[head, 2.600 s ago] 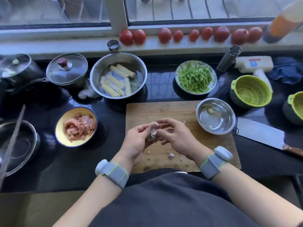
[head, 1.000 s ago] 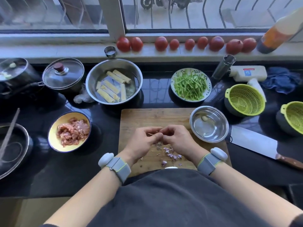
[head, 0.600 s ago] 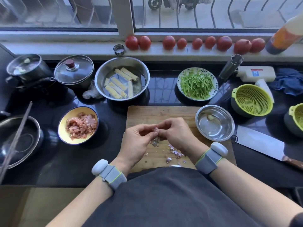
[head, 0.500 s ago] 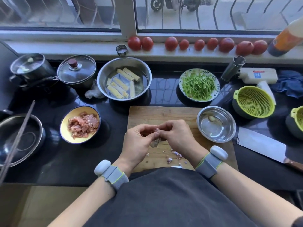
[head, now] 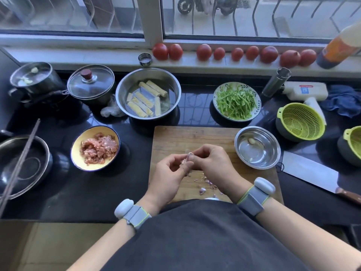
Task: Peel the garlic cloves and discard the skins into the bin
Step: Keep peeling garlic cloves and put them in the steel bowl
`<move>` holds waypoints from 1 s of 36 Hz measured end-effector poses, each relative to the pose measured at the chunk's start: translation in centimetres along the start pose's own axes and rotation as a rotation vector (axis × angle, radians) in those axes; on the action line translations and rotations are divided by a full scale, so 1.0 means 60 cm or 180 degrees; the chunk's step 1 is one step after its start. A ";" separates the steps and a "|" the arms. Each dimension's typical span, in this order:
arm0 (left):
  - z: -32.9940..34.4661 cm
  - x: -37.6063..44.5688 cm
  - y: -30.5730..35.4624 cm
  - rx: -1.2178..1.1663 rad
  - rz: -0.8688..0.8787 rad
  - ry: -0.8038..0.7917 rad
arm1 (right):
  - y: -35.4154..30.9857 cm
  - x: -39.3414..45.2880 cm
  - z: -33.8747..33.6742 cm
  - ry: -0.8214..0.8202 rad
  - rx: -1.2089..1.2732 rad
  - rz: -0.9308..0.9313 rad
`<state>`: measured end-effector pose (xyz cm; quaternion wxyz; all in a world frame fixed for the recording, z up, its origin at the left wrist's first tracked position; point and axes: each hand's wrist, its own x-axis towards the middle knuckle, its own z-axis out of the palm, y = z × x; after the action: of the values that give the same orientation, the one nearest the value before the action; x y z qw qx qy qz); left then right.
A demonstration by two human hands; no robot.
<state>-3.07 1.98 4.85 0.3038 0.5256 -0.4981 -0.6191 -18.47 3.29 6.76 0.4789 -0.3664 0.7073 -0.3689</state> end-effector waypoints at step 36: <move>0.042 0.050 0.011 0.1050 0.0109 0.0261 | -0.043 0.024 0.032 -0.0368 -0.0308 0.0802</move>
<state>-6.35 -0.19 4.31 0.2440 0.5847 -0.5890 -0.5018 -16.60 0.50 7.92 0.5432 -0.3180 0.7358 -0.2496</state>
